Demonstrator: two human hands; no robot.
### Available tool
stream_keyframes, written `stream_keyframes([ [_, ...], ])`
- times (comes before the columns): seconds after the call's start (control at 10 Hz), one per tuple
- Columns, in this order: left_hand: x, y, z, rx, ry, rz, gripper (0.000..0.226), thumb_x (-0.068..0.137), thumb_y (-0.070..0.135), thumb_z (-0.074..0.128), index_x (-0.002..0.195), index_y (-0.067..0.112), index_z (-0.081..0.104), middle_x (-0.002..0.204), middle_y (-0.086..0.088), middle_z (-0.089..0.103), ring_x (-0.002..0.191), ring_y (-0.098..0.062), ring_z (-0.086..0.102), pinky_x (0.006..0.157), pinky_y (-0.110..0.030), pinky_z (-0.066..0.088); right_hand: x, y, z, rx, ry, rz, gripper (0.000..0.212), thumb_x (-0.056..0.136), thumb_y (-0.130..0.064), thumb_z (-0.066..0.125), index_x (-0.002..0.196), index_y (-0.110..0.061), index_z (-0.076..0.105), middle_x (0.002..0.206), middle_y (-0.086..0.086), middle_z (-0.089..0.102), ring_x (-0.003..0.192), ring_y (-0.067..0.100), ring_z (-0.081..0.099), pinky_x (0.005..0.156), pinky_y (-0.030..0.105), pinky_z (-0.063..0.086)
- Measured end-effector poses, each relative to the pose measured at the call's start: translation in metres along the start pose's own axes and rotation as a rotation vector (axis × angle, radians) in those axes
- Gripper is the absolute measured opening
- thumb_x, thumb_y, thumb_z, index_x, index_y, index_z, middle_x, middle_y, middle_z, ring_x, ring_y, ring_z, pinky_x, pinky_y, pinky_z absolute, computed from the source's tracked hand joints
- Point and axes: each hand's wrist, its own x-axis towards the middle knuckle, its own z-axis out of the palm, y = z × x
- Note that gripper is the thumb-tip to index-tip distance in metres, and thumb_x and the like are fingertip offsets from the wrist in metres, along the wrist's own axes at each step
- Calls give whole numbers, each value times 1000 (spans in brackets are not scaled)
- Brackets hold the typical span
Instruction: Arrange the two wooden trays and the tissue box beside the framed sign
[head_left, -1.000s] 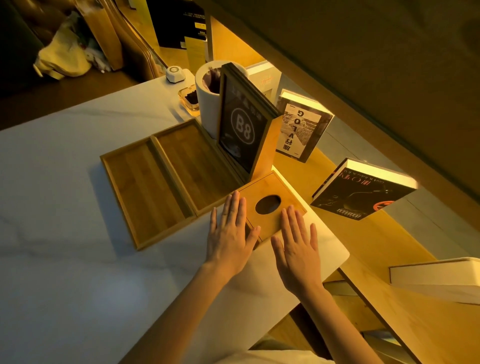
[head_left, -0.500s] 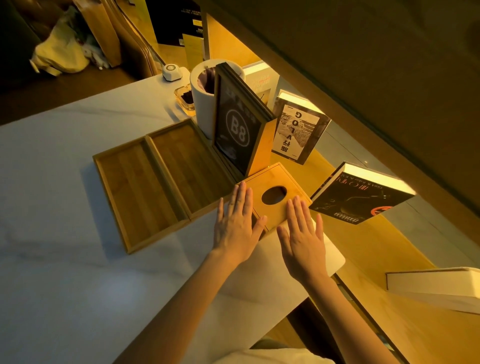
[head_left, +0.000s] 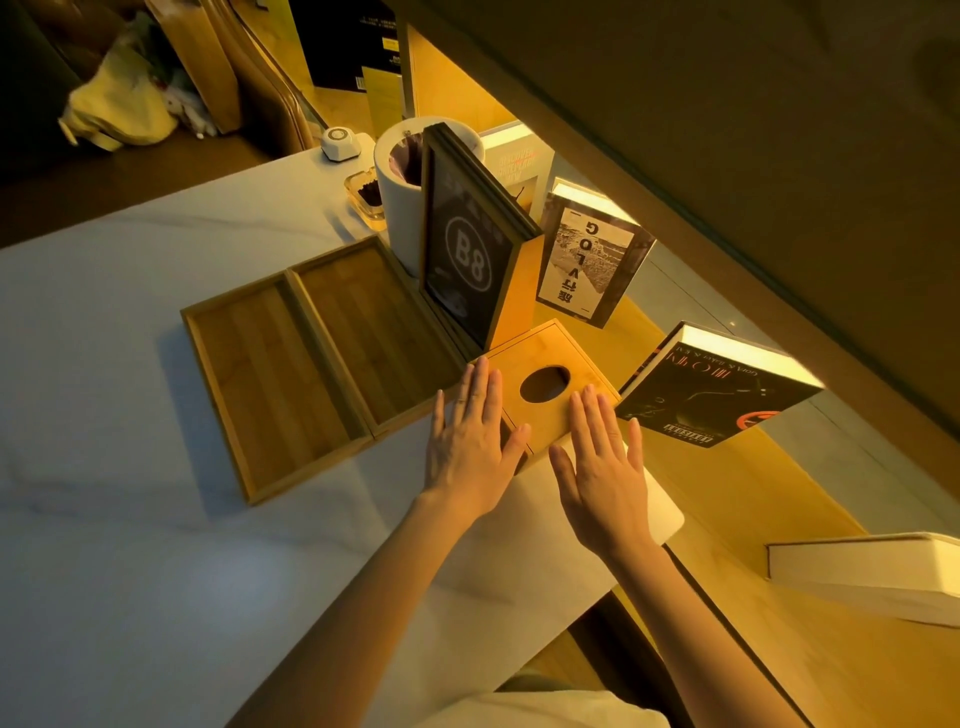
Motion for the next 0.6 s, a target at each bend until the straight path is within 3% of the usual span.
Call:
stream_keyframes([
  [0.2, 0, 0, -6, -4, -68, -4, 70, 86, 56, 14, 140, 19, -11, 155, -4, -10, 142, -19, -9, 115, -44, -2, 0, -5, -5, 21, 34, -7, 61, 91, -49, 17, 143, -18, 13, 150, -2, 8, 139, 20, -1, 111, 44, -5],
  [0.3, 1, -1, -19, -60, -119, 3, 64, 90, 50, 20, 142, 19, -3, 155, -3, -7, 142, -19, -7, 116, -44, 3, 4, -11, -19, 28, 66, -6, 53, 90, -35, 48, 136, -11, 37, 145, 10, 38, 138, 30, 27, 111, 48, 21],
  [0.4, -2, -3, -43, -179, -121, -22, 55, 93, 42, 27, 140, 16, 20, 155, -5, 14, 141, -24, 16, 112, -40, 23, 14, -26, -39, 52, 39, -49, 35, 87, -23, 57, 119, -8, 57, 127, 12, 60, 120, 31, 52, 97, 41, 43],
  [0.5, -9, -12, -76, -263, -100, -70, 41, 93, 34, 37, 125, 10, 47, 132, -14, 53, 118, -26, 51, 93, -34, 44, 31, -52, -59, 131, -76, -202, 27, 91, -23, 50, 113, -13, 61, 117, 7, 66, 106, 21, 60, 85, 28, 48],
  [0.6, -11, -25, -120, -333, -51, -80, 34, 93, 27, 40, 114, 6, 56, 115, -18, 63, 107, -29, 57, 85, -33, 43, 45, -88, -84, 296, -135, -351, 24, 92, -20, 48, 111, -13, 62, 114, 6, 66, 102, 17, 61, 77, 16, 43],
])
